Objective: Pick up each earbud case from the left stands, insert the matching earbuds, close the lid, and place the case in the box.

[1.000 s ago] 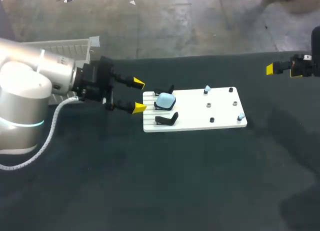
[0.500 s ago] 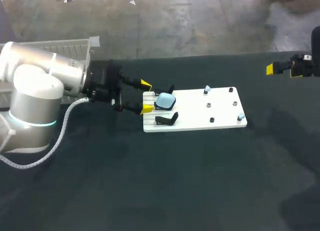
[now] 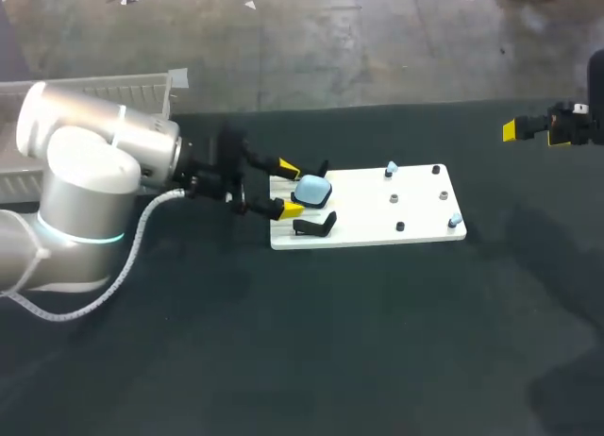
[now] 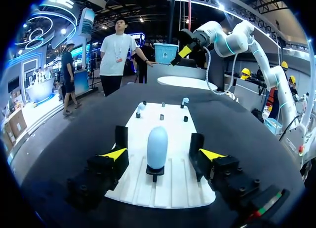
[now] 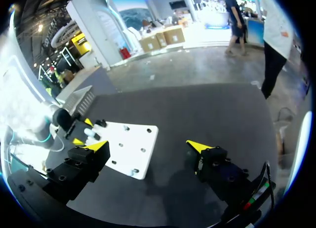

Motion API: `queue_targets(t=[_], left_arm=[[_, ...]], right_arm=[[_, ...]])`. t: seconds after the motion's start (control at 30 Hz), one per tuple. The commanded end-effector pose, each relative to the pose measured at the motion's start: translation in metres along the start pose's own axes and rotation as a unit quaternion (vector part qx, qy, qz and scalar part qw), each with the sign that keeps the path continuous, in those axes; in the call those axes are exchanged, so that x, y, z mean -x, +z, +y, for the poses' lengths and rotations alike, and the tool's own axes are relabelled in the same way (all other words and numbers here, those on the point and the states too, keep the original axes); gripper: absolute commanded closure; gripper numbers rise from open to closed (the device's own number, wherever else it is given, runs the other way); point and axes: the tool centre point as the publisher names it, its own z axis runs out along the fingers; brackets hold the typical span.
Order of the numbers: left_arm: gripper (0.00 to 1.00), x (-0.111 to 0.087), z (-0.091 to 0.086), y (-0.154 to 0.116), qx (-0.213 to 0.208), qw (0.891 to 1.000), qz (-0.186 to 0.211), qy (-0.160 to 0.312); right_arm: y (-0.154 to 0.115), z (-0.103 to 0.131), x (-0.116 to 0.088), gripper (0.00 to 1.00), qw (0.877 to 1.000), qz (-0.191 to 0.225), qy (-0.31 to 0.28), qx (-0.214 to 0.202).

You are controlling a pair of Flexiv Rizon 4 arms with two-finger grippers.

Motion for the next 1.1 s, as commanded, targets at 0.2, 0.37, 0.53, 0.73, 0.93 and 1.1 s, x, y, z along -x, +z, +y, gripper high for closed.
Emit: queue_targets(t=[0.2,0.37,0.53,0.73,0.93,1.1], left_arm=[[0.22,0.002,0.006,0.011,-0.001,1.000,0.002,-0.001],[0.31,0.002,0.004,0.015,-0.005,1.000,0.002,0.000],[0.39,0.002,0.004,0.018,-0.011,1.000,0.002,-0.002],[0.47,0.001,0.005,0.022,-0.015,1.000,0.000,-0.003],[0.51,0.000,0.008,0.025,-0.020,1.000,-0.003,-0.006],[0.52,0.000,0.008,0.027,-0.024,1.000,-0.003,-0.006]], right_arm=[[0.001,-0.001,0.000,0.00,1.000,0.000,-0.001,0.002],[0.001,-0.001,0.000,0.00,1.000,0.000,-0.001,0.002],[0.001,-0.001,0.000,0.00,1.000,0.000,-0.001,0.002],[0.001,-0.001,0.000,0.00,1.000,0.000,-0.001,0.002],[0.001,-0.001,0.000,0.00,1.000,0.000,-0.001,0.002],[0.001,-0.001,0.000,0.00,1.000,0.000,-0.001,0.002]])
